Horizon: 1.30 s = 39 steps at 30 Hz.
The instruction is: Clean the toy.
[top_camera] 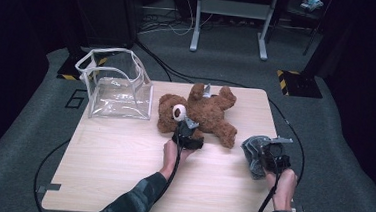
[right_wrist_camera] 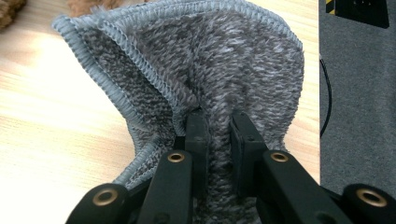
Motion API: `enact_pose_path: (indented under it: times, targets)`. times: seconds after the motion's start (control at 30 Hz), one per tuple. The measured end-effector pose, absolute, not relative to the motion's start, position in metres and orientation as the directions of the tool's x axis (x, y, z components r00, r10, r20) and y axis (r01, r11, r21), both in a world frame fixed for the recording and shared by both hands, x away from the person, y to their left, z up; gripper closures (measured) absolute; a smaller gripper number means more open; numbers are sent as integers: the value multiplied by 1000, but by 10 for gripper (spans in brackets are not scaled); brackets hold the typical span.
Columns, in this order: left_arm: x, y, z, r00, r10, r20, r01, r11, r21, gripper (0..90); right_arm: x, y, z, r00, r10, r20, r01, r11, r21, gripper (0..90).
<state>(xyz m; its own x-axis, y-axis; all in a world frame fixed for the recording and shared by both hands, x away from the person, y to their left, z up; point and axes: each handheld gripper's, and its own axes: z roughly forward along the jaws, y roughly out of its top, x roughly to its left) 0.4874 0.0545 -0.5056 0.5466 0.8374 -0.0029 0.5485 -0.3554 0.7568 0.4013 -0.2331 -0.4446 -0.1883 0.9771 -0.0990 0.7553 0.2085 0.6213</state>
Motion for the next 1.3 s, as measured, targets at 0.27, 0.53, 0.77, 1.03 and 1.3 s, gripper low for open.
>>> enact_pose_path:
  times: [0.27,0.53,0.77,1.03,1.3]
  targets:
    - [488,57,-510,558,830,14,534,-373,759,707,399,-237,-442,-184,977,-108,754,211,622,795]
    - [480,72,-510,599,801,8,504,-385,773,752,399,-235,-444,-187,978,-95,754,205,623,795]
    - [467,84,-511,640,769,-5,482,-396,782,752,398,-232,-445,-188,978,-95,752,205,627,795]
    - [448,95,-497,633,774,-8,437,-349,829,538,398,-231,-445,-190,978,-91,752,204,627,795]
    - [458,117,-450,477,877,58,350,-250,903,309,399,-229,-445,-192,977,-88,751,204,628,795]
